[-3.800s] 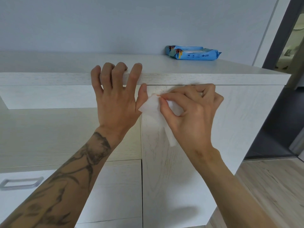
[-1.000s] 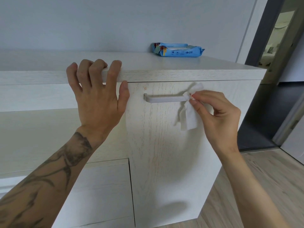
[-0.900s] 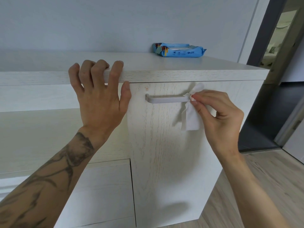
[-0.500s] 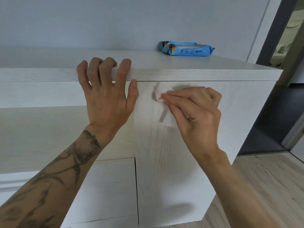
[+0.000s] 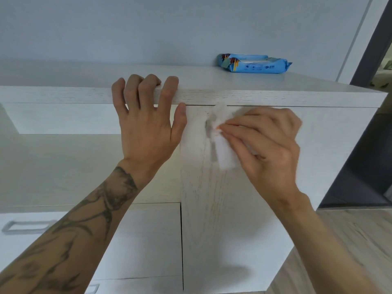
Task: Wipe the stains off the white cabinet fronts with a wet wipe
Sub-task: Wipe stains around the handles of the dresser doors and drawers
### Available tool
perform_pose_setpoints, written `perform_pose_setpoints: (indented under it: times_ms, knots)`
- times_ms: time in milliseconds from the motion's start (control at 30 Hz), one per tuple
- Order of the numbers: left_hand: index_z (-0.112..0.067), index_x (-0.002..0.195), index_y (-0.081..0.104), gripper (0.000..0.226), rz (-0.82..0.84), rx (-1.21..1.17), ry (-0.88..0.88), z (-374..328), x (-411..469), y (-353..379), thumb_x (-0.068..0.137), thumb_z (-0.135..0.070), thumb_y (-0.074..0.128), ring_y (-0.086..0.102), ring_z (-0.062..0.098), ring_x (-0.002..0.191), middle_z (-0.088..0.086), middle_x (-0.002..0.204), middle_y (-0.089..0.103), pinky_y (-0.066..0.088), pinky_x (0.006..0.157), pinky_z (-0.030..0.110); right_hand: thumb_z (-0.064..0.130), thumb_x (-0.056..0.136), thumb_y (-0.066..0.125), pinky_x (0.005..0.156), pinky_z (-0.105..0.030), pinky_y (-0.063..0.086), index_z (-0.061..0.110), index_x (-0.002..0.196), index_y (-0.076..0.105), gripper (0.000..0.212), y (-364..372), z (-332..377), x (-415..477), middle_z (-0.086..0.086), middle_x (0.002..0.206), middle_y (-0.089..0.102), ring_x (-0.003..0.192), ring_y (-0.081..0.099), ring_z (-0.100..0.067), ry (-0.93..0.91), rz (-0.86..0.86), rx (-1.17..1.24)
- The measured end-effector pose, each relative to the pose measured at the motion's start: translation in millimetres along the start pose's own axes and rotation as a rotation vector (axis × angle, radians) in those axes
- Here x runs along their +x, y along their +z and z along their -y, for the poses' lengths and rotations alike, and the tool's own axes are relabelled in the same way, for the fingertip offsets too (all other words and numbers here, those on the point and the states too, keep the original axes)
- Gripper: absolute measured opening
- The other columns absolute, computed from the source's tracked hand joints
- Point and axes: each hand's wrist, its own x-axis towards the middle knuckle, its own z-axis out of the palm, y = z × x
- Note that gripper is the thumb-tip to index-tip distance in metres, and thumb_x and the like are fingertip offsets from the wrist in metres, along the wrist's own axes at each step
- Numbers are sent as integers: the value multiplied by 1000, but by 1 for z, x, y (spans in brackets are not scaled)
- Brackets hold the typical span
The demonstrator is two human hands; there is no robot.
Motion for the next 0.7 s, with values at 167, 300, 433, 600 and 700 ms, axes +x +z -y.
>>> perform_pose_setpoints:
  times_ms: [167,300,433,600,700]
  knots:
    - [-16,140,52,42,20,-11,-21,-5,-1,-4,111,-41,35,41,35,129,18,128,57,20,124,57,16,99,78,91,-56,48,15,105,81,7,-29,-26,-15,4,107,75,107,62,-34,201,-23,-6]
    - [-15,145,54,45,52,-17,-27,-3,1,-13,112,-41,36,44,38,133,17,131,58,20,126,58,14,101,74,95,-39,51,10,105,77,7,-27,-12,-24,-1,107,73,104,66,-25,431,-93,51]
    - [-14,158,48,53,115,-27,3,0,-2,-25,113,-41,37,40,40,148,18,149,54,14,130,56,15,105,69,88,-27,49,13,105,73,4,-14,13,-35,0,103,69,92,58,-11,466,-160,35]
    - [-18,166,37,57,195,-56,73,19,-21,-48,114,-41,33,21,38,161,17,172,29,7,132,53,10,103,72,79,-42,56,2,103,77,9,18,43,-50,-5,102,73,90,65,-21,396,-120,55]
    - [-18,165,39,54,219,-86,92,46,-47,-63,115,-37,35,20,37,162,17,173,26,8,133,53,8,101,74,79,-51,57,2,103,77,8,40,66,-58,-10,102,76,90,69,-29,403,-94,84]
